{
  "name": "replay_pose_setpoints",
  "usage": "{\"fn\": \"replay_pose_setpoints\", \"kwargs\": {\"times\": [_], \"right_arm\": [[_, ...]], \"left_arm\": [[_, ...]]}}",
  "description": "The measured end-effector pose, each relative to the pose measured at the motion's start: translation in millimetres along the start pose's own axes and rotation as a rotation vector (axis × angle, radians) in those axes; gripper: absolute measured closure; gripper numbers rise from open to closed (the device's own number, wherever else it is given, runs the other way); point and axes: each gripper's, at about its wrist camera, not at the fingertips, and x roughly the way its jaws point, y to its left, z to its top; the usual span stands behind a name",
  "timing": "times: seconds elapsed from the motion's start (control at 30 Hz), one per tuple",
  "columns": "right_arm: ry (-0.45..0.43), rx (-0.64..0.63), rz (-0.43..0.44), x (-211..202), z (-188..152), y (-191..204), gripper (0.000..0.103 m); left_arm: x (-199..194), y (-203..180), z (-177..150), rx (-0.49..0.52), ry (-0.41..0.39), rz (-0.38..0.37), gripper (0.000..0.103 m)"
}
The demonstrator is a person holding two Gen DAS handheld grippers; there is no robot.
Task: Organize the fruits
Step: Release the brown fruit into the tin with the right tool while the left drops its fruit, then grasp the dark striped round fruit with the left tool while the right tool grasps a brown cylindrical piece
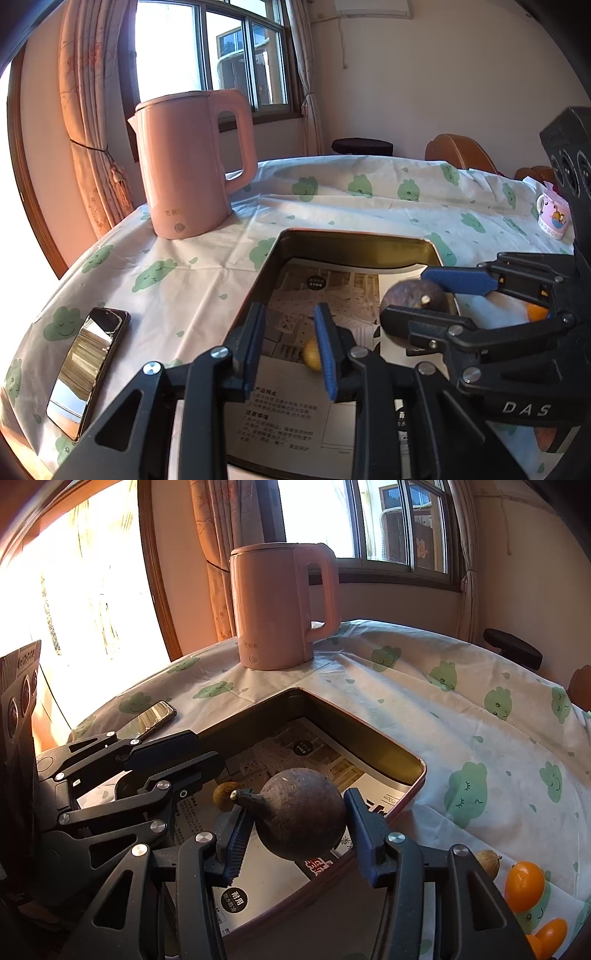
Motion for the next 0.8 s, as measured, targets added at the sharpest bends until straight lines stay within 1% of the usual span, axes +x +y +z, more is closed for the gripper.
{"fn": "replay_pose_setpoints", "kwargs": {"times": [0.03,0.07,0.1,0.13,0.2,0.27,0.37,0.43,0.5,0.57,0.67,0.8], "right_arm": [[-0.003,0.001,-0.009,-1.9,0.6,-0.1,0.046],[-0.009,0.003,-0.018,-4.7,1.3,-0.2,0.043],[-0.018,0.006,-0.018,-8.6,1.7,-0.8,0.042],[-0.029,0.012,-0.014,-13.5,2.1,-1.8,0.042],[-0.050,0.020,-0.021,-25.9,1.9,-4.3,0.038],[-0.076,0.018,-0.046,-42.4,-1.3,-6.8,0.037],[-0.117,0.022,-0.097,-72.2,-13.8,-15.3,0.035],[-0.141,0.033,-0.147,-93.5,-27.5,-24.6,0.033],[-0.161,0.052,-0.212,-114.2,-44.7,-35.3,0.026],[-0.171,0.085,-0.270,-132.3,-63.9,-47.5,0.023],[-0.174,0.134,-0.342,-151.2,-91.0,-63.4,0.023],[-0.171,0.184,-0.403,-165.4,-118.3,-77.1,0.023]], "left_arm": [[-1.6,0.6,-0.5,-0.004,-0.002,-0.003,0.070],[-3.6,1.6,-1.1,-0.009,-0.007,-0.005,0.064],[-6.5,2.9,-1.5,-0.017,-0.013,-0.005,0.054],[-10.8,3.9,-2.1,-0.027,-0.024,-0.007,0.049],[-21.6,3.5,-2.5,-0.038,-0.054,-0.021,0.033],[-34.7,-0.5,-3.8,-0.044,-0.089,-0.039,0.028],[-49.3,-13.1,-6.3,-0.045,-0.117,-0.086,0.028],[-55.5,-25.4,-8.8,-0.042,-0.125,-0.121,0.025],[-59.8,-40.9,-11.8,-0.023,-0.126,-0.154,0.021],[-62.7,-58.4,-15.2,0.001,-0.123,-0.185,0.015],[-65.9,-84.8,-20.0,0.036,-0.118,-0.230,0.015],[-66.6,-117.4,-28.2,0.076,-0.089,-0.294,0.015]]}}
